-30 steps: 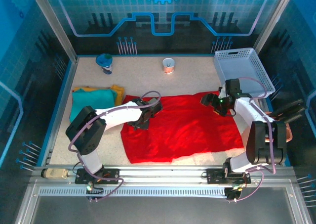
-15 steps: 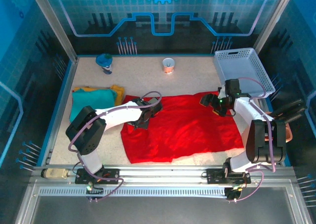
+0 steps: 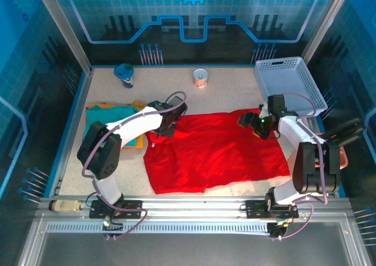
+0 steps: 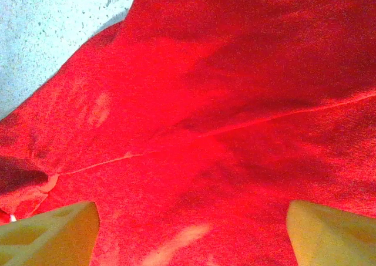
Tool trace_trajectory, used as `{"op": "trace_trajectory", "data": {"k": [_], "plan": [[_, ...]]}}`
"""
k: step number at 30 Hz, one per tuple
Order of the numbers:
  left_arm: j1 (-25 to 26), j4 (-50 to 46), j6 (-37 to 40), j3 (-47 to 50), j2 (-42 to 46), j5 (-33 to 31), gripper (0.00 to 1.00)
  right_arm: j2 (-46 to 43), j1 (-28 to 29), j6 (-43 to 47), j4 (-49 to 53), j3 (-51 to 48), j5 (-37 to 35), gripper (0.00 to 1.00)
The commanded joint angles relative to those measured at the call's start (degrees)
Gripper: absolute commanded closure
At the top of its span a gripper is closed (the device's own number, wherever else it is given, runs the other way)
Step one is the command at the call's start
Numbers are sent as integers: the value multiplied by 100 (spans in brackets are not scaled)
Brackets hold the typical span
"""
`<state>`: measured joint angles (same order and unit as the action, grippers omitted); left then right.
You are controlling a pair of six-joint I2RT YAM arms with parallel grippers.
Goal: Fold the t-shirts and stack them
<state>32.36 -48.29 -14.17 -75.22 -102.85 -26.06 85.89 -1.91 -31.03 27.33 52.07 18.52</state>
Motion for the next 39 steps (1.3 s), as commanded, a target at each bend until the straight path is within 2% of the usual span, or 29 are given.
{"op": "trace_trajectory", "data": {"k": [1, 2, 3, 4, 5, 8, 11, 14, 18, 21, 28, 33, 39], "plan": [[-244, 83, 540, -384, -284, 139, 100, 94, -27, 37, -52, -60, 147, 17], [-315, 83, 638, -506, -369, 232, 100, 109, -27, 35, -56, -57, 175, 17], [-358, 55, 729, -620, -446, 264, 95, 120, -27, 31, -70, -55, 201, 17], [-361, 6, 778, -702, -517, 236, 82, 129, -25, 35, -64, -48, 210, 17], [-373, -65, 818, -782, -582, 189, 75, 126, -20, 44, -57, -46, 229, 17], [-427, -259, 759, -879, -646, 132, 65, 104, -27, 61, -46, -57, 210, 17], [-432, -443, 462, -793, -379, 281, 63, 87, -26, 60, -70, -98, 239, 17], [-432, -407, -97, -531, 142, 1007, 63, 103, -20, 33, -136, -136, 265, 17], [-433, 230, -1127, 328, 759, 2195, 60, 155, -10, 6, -193, -136, 301, 17], [-449, 724, -1799, 944, 888, 2574, 58, 182, 4, 8, -211, -136, 310, 17], [-661, 2245, -2905, 2086, 1022, 2843, 58, 183, 7, 26, -227, -136, 310, 17], [-864, 2497, -3073, 2235, 1148, 2578, 57, 174, 7, 31, -229, -303, 323, 17], [-1075, 2700, -3096, 2221, 956, 2890, 58, 195, 7, 44, -237, -303, 332, 18]]}}
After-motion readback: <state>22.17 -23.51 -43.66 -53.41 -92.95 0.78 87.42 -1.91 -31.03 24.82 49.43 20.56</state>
